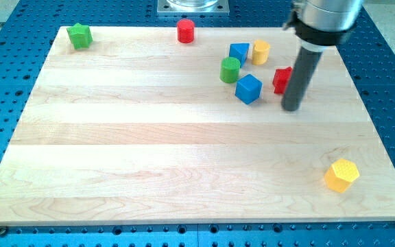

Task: Slide the red star towards top right corner

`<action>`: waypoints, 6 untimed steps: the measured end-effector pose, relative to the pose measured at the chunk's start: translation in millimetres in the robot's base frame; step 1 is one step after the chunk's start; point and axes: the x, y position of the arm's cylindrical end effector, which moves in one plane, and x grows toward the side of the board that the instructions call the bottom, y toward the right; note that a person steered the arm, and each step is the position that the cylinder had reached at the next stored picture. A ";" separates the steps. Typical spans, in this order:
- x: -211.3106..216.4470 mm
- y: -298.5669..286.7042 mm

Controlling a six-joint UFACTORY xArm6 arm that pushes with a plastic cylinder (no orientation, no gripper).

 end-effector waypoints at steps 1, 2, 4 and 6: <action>-47.7 41.2; -88.9 72.9; -31.8 -4.3; -116.9 45.0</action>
